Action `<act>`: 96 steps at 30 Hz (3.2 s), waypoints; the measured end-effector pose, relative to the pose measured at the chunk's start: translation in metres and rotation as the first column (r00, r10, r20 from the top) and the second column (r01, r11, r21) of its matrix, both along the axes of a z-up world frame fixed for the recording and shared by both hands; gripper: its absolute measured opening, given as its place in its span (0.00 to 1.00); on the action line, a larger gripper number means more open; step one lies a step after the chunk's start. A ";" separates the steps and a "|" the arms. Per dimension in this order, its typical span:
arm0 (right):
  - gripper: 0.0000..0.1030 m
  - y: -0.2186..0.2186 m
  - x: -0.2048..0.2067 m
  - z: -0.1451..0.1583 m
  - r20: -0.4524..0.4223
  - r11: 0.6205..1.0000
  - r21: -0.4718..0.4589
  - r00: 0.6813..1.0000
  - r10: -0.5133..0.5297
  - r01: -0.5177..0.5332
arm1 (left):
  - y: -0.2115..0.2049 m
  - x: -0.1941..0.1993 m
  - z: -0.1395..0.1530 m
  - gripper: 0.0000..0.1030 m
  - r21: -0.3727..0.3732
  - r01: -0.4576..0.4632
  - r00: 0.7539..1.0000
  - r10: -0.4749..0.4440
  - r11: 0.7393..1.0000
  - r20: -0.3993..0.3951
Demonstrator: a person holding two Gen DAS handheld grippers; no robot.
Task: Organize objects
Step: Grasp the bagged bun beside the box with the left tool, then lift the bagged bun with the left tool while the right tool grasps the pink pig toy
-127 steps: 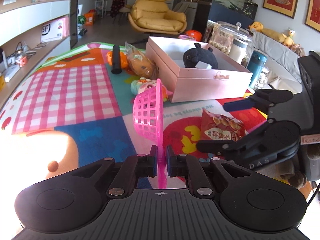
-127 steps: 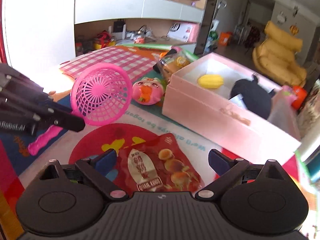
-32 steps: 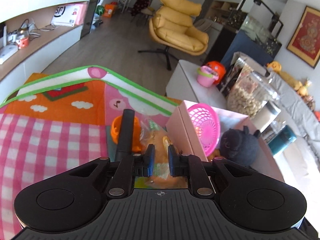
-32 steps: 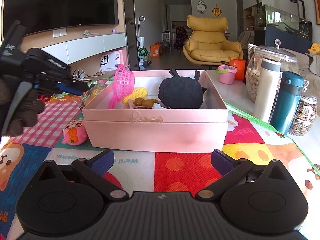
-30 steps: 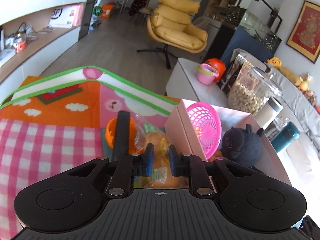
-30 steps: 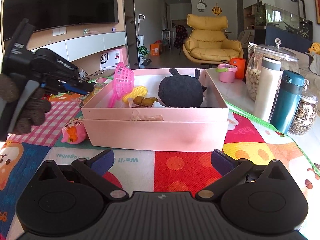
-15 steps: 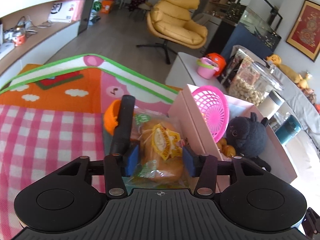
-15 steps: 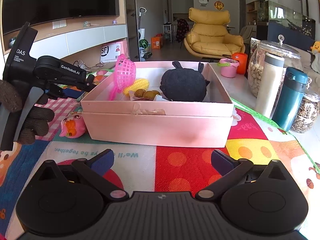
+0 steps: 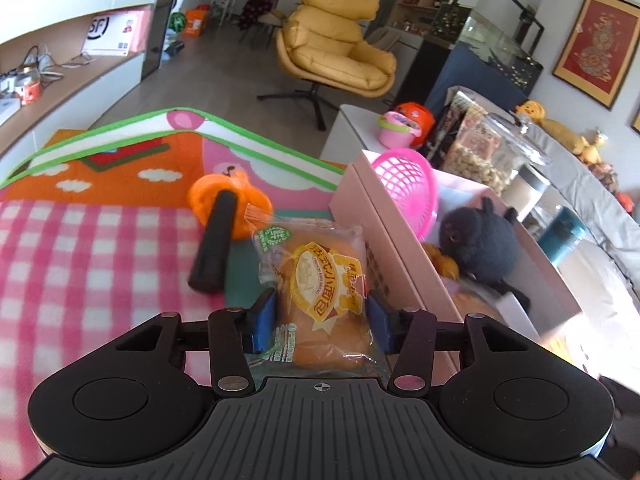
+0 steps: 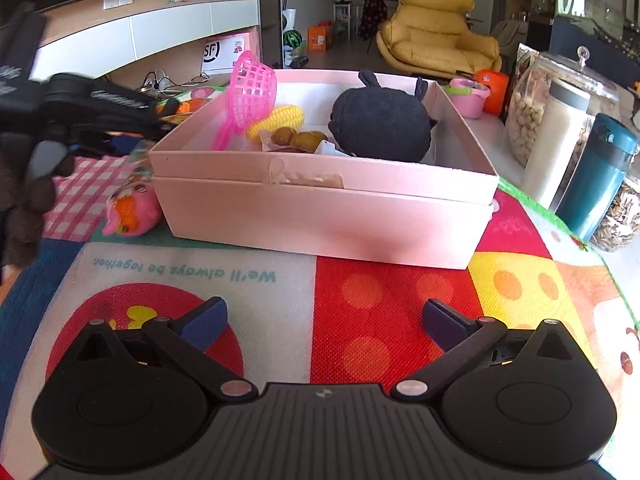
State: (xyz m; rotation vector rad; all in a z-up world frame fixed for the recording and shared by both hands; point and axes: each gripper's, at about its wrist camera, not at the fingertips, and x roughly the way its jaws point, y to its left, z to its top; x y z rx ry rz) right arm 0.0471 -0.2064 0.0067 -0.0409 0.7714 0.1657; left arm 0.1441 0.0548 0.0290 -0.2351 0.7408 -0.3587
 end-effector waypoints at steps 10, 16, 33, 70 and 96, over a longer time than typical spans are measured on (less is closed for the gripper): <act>1.00 0.003 -0.005 0.008 -0.013 0.997 0.072 1.000 0.026 -0.025 | 0.033 -0.066 0.035 0.51 -0.115 -0.003 1.000 0.005 0.993 0.021; 1.00 0.063 -0.032 0.026 0.069 0.975 0.064 0.975 0.211 -0.215 | 0.047 -0.082 0.045 0.51 -0.135 -0.036 0.998 0.044 0.990 0.055; 0.45 0.114 -0.020 0.026 0.007 0.967 -0.071 0.970 0.244 -0.243 | 0.045 -0.129 0.021 0.51 -0.180 -0.089 0.993 0.101 0.980 0.059; 1.00 0.013 -0.059 0.017 0.057 0.996 -0.085 0.998 0.028 -0.023 | 0.003 -0.151 -0.018 0.51 -0.114 -0.051 0.999 0.050 0.992 -0.005; 0.51 0.047 -0.061 0.044 0.129 0.981 -0.136 0.980 0.154 -0.136 | -0.011 -0.159 -0.016 0.51 -0.033 -0.040 0.999 0.040 0.999 0.014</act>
